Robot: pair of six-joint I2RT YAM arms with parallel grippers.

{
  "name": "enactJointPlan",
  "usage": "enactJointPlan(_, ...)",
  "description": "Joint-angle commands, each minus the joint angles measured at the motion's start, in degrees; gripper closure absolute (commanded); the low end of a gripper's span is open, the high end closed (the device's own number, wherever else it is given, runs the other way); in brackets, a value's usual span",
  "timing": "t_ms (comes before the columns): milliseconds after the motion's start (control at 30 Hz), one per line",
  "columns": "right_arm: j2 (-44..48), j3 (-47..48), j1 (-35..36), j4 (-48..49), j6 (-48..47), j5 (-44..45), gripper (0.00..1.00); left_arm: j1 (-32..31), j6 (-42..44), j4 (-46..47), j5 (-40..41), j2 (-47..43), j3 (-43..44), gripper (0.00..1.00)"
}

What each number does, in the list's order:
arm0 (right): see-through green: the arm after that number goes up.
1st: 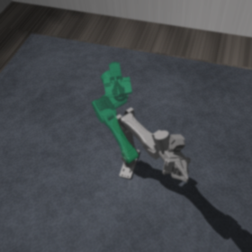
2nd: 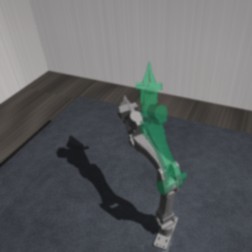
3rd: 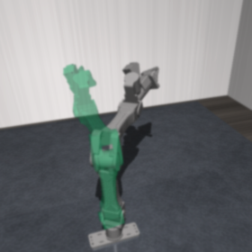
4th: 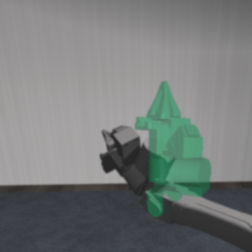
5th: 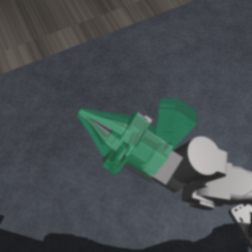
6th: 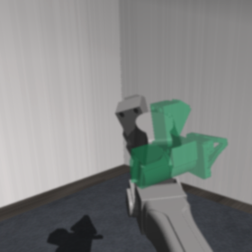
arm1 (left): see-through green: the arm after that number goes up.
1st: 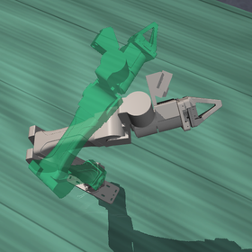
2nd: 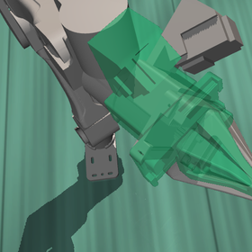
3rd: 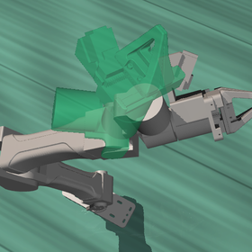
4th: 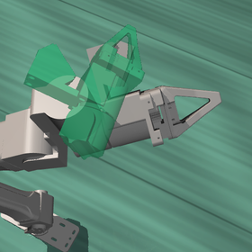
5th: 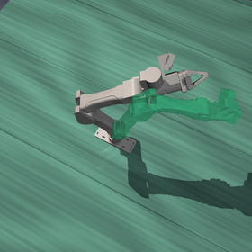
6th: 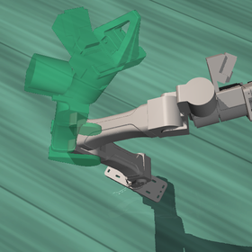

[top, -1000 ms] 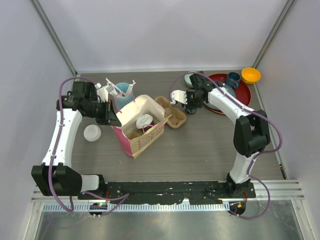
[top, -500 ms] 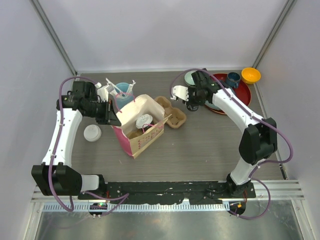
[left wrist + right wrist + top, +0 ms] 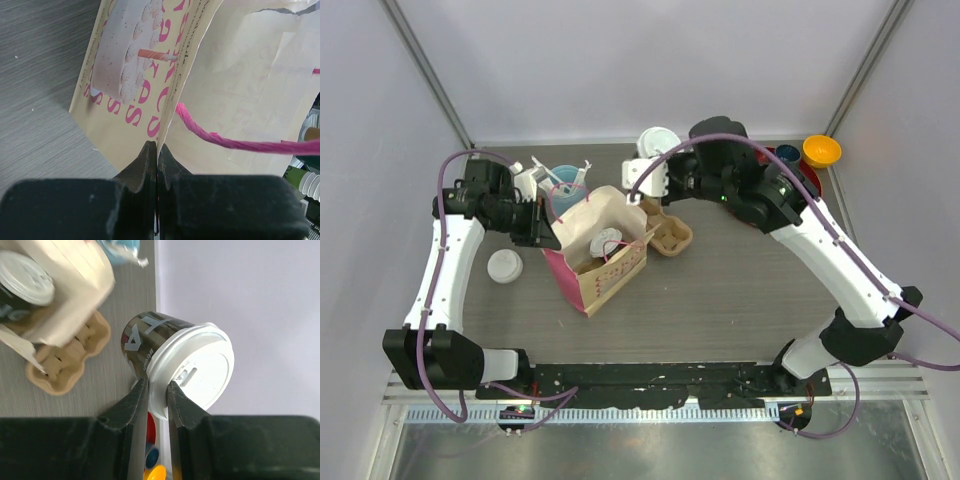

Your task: Pack the takeout coffee

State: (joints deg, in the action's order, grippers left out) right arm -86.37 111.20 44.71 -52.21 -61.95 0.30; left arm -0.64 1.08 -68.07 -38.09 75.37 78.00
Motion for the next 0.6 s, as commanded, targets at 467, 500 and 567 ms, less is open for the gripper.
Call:
enactJointPlan(467,-16.02,17.91,18.39,-20.13,-11.78,-8.38,0.99,-0.15,3.22,-2.41,-0.23,0.92,3.74,1.0)
enactJointPlan(500,-16.55,18.44,19.09,-20.22,-12.57,-9.25,0.99,-0.15,3.14,-2.41,-0.58,1.0,3.65,1.0)
enactJointPlan(567,-17.95,18.53,19.62,-20.22,-13.36,-10.22,0.99,-0.15,3.23,-2.5,-0.59,1.0,3.57,1.0)
